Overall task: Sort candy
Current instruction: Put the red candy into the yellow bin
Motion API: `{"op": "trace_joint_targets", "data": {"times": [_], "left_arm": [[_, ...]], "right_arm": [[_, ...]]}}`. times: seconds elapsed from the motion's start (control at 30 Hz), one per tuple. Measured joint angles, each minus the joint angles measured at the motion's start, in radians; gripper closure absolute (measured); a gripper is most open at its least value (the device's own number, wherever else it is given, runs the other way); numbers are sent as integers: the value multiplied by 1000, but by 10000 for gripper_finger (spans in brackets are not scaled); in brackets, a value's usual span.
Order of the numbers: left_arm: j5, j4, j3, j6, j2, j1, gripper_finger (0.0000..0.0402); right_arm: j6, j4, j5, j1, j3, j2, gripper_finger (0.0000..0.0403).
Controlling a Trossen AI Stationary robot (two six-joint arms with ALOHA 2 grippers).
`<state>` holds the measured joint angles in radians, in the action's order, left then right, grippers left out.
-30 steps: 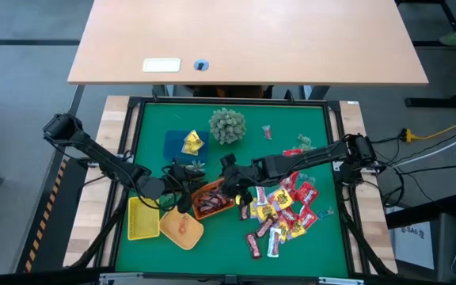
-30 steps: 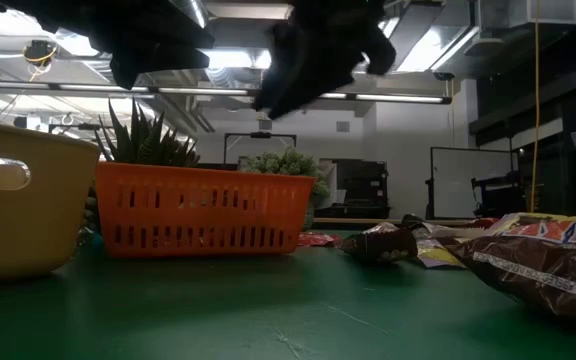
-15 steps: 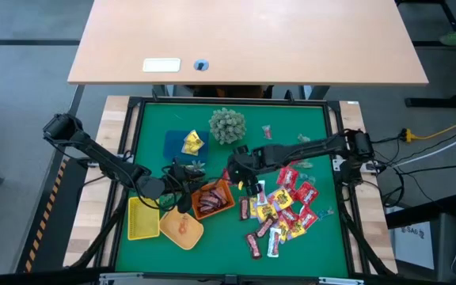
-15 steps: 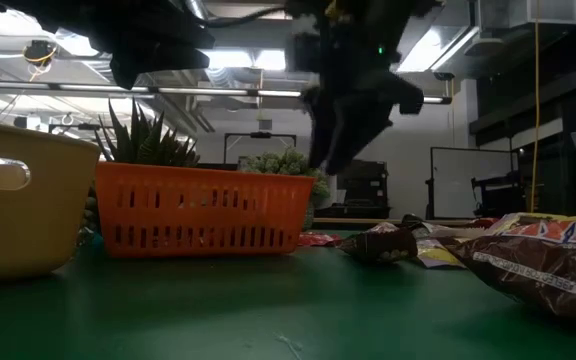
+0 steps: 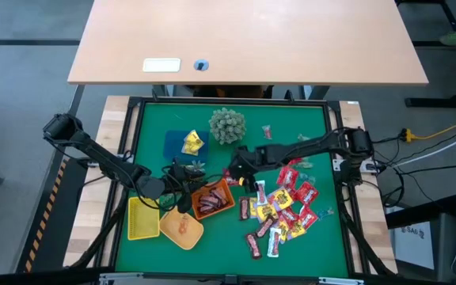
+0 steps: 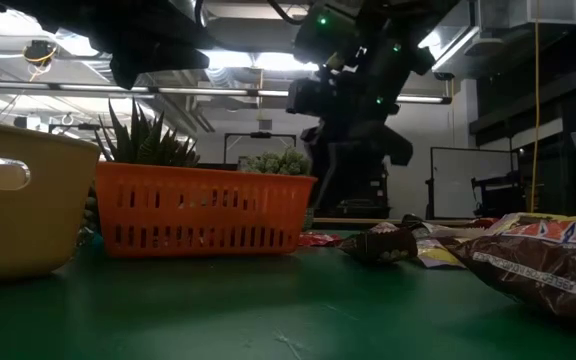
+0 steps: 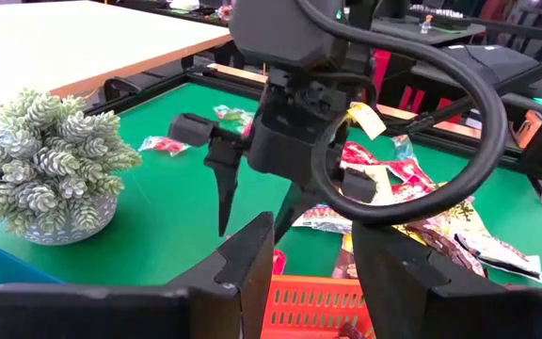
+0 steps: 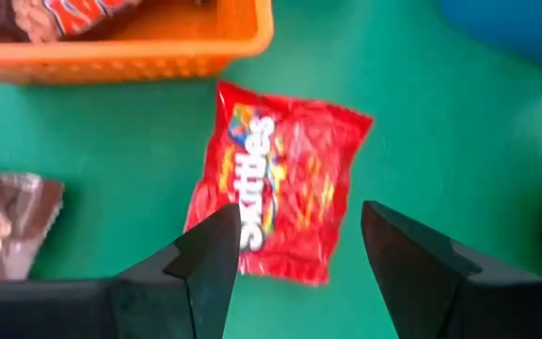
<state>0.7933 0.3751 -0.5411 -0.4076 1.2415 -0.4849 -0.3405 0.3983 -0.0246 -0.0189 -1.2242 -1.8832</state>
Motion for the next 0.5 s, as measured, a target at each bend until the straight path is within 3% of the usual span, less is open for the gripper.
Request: {"op": "trace_joint_targets", "data": {"times": [0.5], "left_arm": [[2, 0, 0, 0, 0, 0, 270]], "right_arm": [[76, -141, 11, 40, 113, -6, 180]]}}
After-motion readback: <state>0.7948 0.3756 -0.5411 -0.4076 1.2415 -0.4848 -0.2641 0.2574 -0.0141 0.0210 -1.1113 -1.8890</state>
